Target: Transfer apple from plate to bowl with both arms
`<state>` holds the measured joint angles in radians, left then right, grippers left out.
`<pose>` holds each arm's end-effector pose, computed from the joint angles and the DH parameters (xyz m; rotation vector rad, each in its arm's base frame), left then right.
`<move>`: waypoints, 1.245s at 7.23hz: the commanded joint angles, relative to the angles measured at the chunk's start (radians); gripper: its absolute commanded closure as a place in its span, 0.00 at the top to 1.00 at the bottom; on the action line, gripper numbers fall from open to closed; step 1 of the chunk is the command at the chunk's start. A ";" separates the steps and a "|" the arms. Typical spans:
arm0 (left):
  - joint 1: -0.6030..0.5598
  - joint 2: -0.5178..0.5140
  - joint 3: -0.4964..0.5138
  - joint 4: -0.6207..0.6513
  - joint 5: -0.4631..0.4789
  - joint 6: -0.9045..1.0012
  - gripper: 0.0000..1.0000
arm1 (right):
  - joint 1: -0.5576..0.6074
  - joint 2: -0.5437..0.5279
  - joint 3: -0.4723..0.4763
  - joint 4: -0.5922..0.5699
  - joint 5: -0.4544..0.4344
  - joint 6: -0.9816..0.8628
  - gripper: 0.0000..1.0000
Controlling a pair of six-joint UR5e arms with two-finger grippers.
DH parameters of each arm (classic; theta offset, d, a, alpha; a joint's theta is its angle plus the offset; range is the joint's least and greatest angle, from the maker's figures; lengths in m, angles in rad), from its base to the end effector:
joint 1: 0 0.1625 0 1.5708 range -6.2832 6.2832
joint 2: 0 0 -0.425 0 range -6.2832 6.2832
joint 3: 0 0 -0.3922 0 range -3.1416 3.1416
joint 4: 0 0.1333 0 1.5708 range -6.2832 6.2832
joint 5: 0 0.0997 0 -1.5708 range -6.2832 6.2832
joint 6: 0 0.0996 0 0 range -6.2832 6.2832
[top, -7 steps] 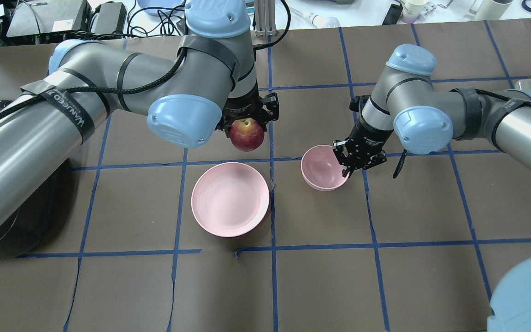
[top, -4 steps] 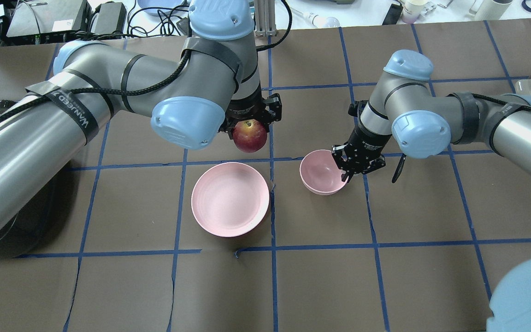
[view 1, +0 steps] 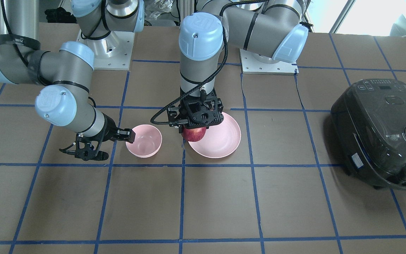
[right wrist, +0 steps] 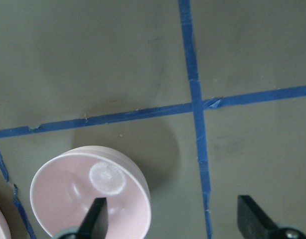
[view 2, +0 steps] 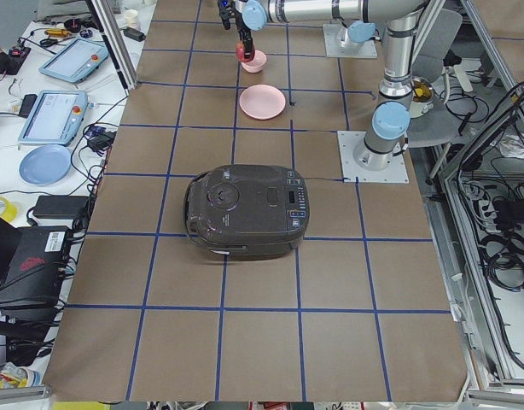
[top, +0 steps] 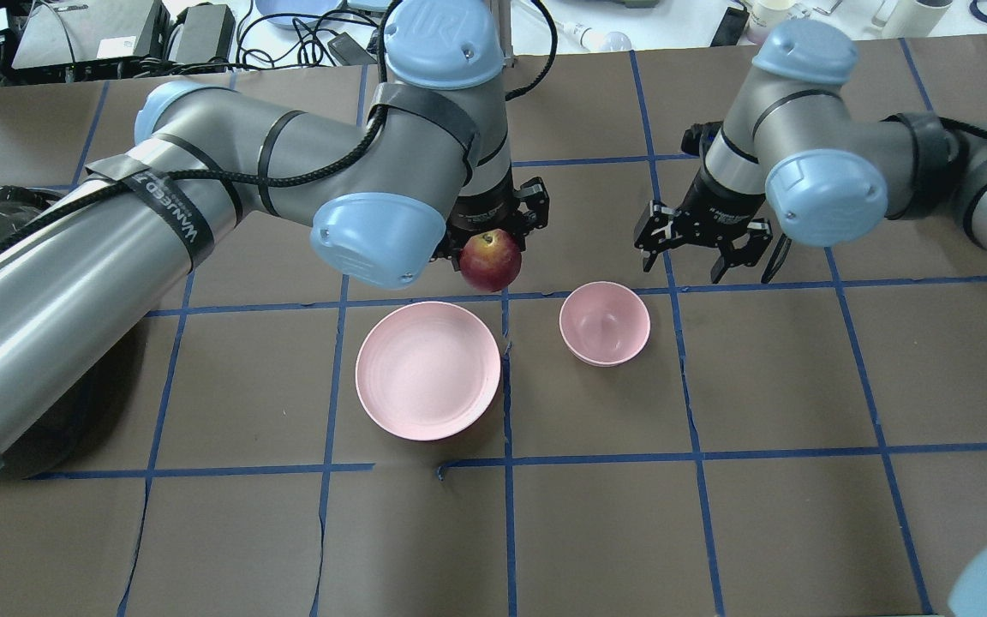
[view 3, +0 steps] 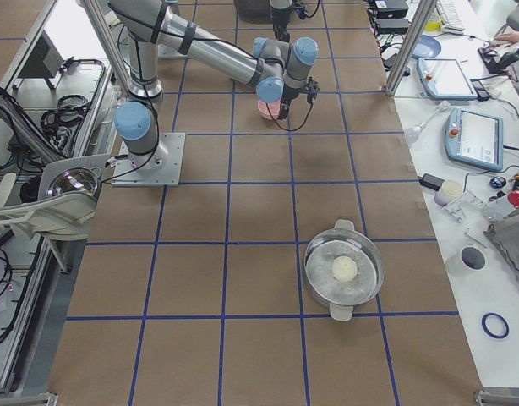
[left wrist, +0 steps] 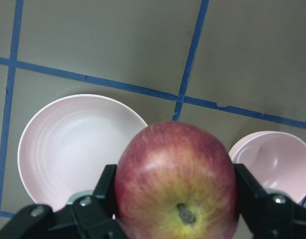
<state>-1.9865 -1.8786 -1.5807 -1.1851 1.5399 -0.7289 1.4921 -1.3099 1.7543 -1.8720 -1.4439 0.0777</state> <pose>-0.3701 -0.5007 0.3525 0.4785 -3.0408 0.0622 0.1023 -0.5581 0.2925 0.2486 2.9969 0.2156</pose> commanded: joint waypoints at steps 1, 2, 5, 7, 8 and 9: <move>-0.067 -0.077 0.001 0.138 -0.046 -0.229 0.00 | -0.111 -0.044 -0.125 0.182 -0.044 -0.079 1.00; -0.105 -0.117 0.007 0.180 -0.052 -0.301 0.00 | -0.116 -0.090 -0.172 0.242 -0.097 -0.087 1.00; -0.175 -0.212 0.021 0.269 -0.052 -0.359 0.00 | -0.118 -0.147 -0.191 0.251 -0.140 -0.090 1.00; -0.178 -0.226 0.007 0.251 -0.053 -0.353 0.00 | -0.115 -0.184 -0.188 0.254 -0.158 -0.078 1.00; -0.178 -0.231 0.008 0.252 -0.053 -0.357 0.00 | -0.115 -0.195 -0.190 0.248 -0.145 -0.075 1.00; -0.178 -0.235 0.007 0.252 -0.050 -0.356 0.32 | -0.115 -0.207 -0.188 0.244 -0.145 -0.075 1.00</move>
<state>-2.1639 -2.1073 -1.5720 -0.9316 1.4873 -1.0842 1.3774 -1.5007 1.5653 -1.6232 -1.5921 0.0014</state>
